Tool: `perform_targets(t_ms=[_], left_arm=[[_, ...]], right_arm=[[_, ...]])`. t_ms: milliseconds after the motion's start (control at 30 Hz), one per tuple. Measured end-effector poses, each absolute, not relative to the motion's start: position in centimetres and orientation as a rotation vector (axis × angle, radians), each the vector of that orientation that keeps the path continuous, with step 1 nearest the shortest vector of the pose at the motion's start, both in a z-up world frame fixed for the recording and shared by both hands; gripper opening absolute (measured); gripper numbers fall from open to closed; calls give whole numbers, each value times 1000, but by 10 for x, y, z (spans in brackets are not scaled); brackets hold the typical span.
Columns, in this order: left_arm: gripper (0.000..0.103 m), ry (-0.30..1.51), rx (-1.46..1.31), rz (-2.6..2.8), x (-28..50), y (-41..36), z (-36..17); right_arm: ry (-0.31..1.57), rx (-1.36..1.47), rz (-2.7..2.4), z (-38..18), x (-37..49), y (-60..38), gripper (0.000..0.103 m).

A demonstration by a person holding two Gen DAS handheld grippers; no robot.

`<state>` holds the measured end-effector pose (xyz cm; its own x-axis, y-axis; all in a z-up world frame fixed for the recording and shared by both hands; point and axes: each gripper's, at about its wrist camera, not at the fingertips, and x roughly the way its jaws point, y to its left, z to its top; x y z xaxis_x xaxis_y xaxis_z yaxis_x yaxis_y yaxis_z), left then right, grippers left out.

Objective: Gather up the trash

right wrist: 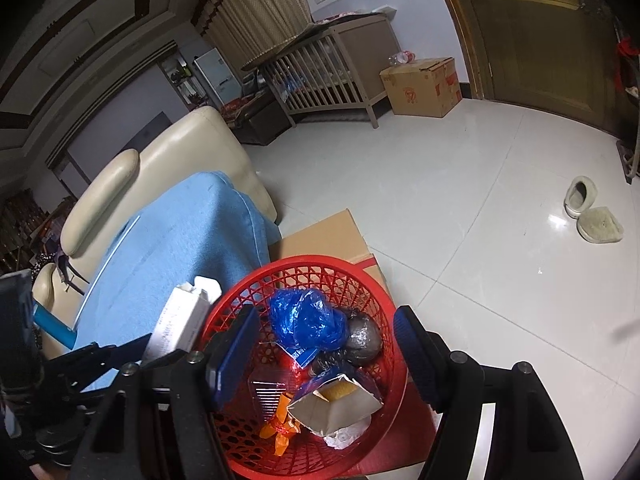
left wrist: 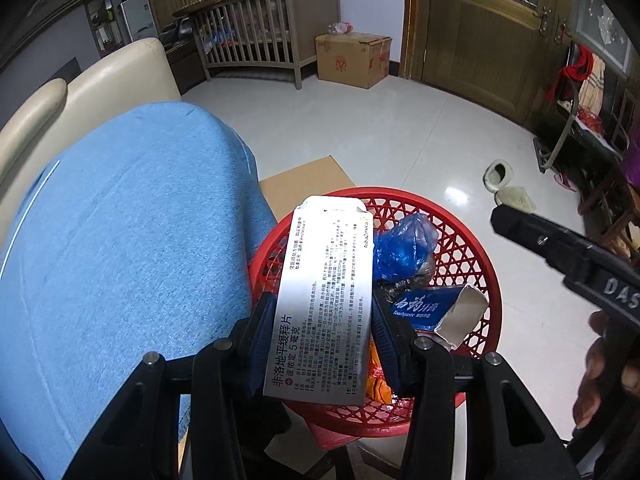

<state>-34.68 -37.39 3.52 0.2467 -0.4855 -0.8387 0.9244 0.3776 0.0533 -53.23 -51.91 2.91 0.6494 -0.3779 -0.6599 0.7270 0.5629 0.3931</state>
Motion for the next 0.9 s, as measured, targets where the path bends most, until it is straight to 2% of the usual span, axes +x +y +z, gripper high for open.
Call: perform_targets(t_ms=[367, 433, 500, 733, 800, 900], left_arm=[[51, 882, 709, -1052, -351, -396, 16], [56, 883, 743, -1045, -354, -398, 9], [67, 868, 759, -1030, -355, -396, 10], [68, 814, 639, -1011, -338, -362, 47], [68, 794, 579, -983, -329, -341, 63], [68, 773, 496, -950, -317, -311, 84]], right_arm=[[505, 686, -719, 52, -542, -519, 73], [498, 682, -722, 56, -543, -519, 73], [497, 668, -723, 62, -543, -517, 73], [497, 625, -708, 76, -533, -500, 73], [508, 606, -704, 78, -526, -491, 77], [546, 573, -679, 75, -515, -474, 78]])
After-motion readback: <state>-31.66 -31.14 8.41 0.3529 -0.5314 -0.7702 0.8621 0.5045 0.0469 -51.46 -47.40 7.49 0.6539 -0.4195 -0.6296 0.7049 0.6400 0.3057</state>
